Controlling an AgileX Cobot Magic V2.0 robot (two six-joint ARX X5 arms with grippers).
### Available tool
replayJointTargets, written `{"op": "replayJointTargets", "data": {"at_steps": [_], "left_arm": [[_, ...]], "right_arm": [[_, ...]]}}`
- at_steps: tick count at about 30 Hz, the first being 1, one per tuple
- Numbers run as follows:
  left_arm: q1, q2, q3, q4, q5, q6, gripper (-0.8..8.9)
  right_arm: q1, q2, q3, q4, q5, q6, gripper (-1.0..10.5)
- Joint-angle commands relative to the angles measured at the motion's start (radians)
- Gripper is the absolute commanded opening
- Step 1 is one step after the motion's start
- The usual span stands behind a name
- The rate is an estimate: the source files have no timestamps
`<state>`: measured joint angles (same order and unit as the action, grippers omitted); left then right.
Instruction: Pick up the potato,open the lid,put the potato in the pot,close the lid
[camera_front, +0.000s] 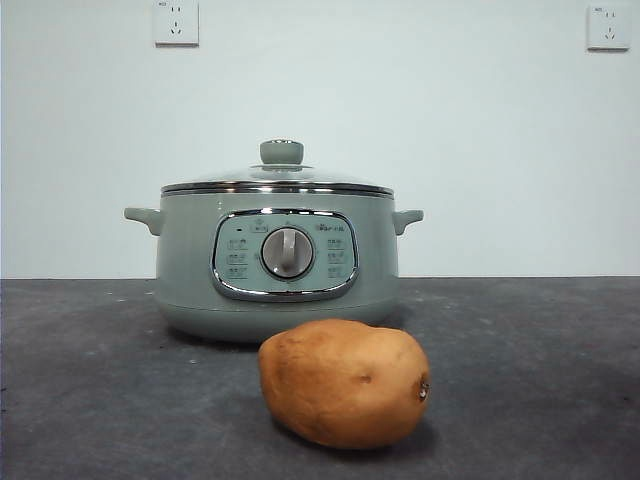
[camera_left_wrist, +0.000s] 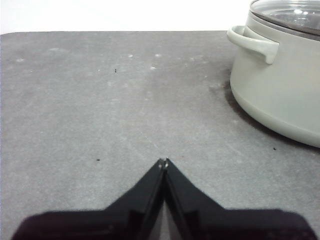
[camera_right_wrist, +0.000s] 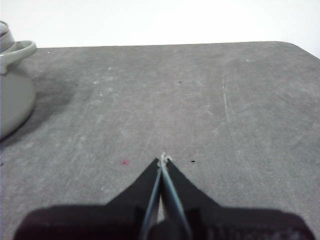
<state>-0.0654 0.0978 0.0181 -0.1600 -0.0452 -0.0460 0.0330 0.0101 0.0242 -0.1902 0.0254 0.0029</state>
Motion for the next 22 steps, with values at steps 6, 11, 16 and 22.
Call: {"op": "replayJointTargets", "data": {"at_steps": [6, 11, 16, 22], "left_arm": [[0.003, 0.001, -0.010, 0.012, 0.000, -0.006, -0.04], [0.003, 0.002, 0.006, 0.019, 0.002, -0.006, -0.04], [0.003, 0.035, 0.061, 0.019, 0.032, -0.011, -0.05], [0.003, 0.142, 0.158, 0.009, 0.102, -0.011, -0.05]], "right_arm": [[-0.001, -0.001, -0.010, 0.007, -0.011, 0.040, 0.0], [-0.001, -0.001, -0.006, 0.019, -0.010, 0.142, -0.1], [-0.001, 0.000, 0.028, 0.018, -0.011, 0.207, -0.1], [0.000, 0.050, 0.125, 0.006, -0.012, 0.242, -0.1]]}}
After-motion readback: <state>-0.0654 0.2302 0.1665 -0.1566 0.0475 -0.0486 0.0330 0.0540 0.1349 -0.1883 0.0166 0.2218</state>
